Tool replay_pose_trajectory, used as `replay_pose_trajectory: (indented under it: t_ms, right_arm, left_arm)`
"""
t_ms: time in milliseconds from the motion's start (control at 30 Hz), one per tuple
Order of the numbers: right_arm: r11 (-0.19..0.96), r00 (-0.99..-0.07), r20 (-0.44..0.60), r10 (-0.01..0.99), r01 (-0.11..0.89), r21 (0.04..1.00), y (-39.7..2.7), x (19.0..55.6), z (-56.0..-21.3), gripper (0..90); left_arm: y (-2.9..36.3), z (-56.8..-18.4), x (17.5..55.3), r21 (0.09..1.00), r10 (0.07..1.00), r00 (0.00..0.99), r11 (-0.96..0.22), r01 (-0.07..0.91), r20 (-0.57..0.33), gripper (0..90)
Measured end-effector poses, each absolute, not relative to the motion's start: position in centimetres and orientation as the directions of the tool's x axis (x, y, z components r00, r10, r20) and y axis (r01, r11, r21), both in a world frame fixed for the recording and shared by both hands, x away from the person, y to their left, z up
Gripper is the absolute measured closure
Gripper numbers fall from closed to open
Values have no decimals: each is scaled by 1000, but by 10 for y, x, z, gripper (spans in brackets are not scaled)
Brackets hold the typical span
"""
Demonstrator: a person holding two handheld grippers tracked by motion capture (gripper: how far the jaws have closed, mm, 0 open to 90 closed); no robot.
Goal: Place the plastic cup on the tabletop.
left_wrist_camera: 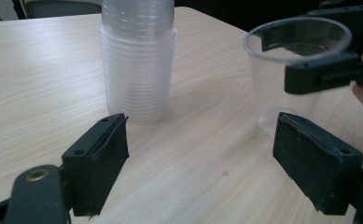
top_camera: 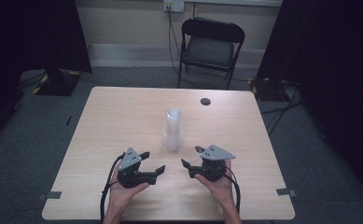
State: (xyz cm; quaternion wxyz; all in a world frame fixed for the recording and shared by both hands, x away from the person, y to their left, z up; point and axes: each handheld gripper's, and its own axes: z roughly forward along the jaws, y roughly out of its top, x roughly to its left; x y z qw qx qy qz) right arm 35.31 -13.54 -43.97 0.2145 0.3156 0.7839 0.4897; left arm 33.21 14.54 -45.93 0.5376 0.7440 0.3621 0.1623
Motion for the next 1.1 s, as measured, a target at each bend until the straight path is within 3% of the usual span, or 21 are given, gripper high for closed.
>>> replay_pose_trajectory:
  t_ms: [467, 1100]
  right_arm:
    - [192, -595, 68, 801, 362, 912, -157, 387, -442, 284]
    - [137, -508, 78, 858, 372, 918, -171, 434, -445, 288]
  left_arm:
    - [151, -468, 324, 908, 721, 672, -150, 391, -171, 157]
    - [153, -484, 320, 886, 719, 669, -167, 433, -191, 159]
